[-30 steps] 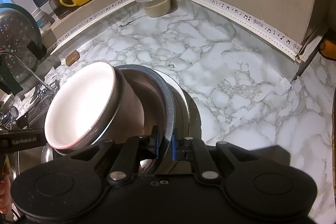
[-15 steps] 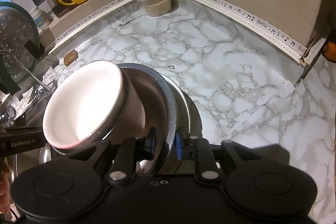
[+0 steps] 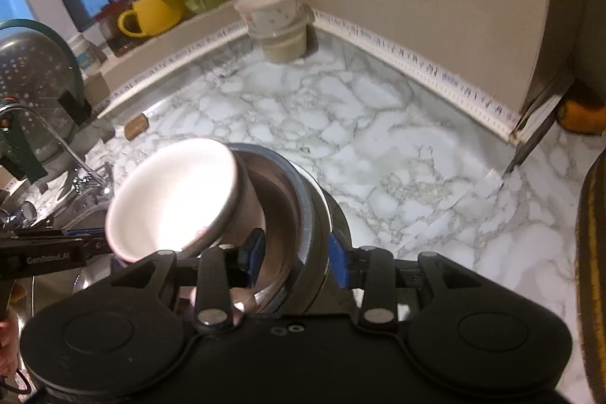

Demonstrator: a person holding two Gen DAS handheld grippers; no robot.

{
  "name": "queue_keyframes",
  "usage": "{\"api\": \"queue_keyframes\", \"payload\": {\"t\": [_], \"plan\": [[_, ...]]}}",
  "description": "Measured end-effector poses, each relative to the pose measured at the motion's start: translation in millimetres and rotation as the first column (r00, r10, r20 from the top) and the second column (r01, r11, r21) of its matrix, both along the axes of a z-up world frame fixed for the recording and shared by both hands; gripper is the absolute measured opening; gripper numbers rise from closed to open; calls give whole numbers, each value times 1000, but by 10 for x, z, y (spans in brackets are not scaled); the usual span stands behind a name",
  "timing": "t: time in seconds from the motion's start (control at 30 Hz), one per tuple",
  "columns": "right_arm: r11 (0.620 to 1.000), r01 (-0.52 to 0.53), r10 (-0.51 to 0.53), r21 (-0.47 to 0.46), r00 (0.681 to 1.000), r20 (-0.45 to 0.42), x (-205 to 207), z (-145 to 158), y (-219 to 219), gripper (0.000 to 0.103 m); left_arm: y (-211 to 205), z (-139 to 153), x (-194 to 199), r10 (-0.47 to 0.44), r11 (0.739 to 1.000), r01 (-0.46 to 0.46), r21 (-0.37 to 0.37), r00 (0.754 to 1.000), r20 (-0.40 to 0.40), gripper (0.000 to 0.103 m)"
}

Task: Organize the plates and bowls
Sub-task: 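Lower the steel pot onto the counter by the sink and open both grippers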

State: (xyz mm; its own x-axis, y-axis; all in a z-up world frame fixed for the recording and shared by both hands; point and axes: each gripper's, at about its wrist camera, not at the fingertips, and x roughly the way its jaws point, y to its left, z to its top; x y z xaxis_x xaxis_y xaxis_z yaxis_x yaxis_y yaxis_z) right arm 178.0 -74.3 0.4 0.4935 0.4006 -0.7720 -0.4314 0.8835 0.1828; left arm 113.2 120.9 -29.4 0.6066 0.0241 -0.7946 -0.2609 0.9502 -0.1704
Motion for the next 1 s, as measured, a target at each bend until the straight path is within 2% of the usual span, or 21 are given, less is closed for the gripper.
{"api": "queue_keyframes", "payload": {"t": [0.3, 0.53, 0.57, 0.6, 0.67, 0.83, 1.0], "plan": [[999, -38, 37, 7, 988, 151, -384, 312, 33, 53, -212, 316, -255, -79, 996, 74, 54, 991, 106, 27], [999, -50, 46, 15, 971, 234, -698, 462, 18, 59, -362, 455, -451, -132, 989, 120, 85, 978, 160, 32], [999, -50, 44, 16, 968, 246, -735, 484, 12, 60, -376, 467, -479, -137, 989, 124, 83, 976, 169, 37], [999, -49, 43, 16, 965, 258, -783, 504, -1, 61, -386, 480, -507, -140, 989, 127, 81, 974, 181, 51], [999, -44, 38, 17, 959, 280, -863, 537, -22, 65, -405, 514, -581, -141, 988, 125, 87, 966, 216, 71], [999, -33, 22, 33, 956, 292, -1015, 588, -78, 65, -483, 598, -707, -162, 984, 136, 115, 952, 261, 72], [998, -32, 14, 49, 945, 328, -1156, 638, -128, 76, -532, 643, -797, -163, 981, 124, 149, 943, 291, 81]]}}
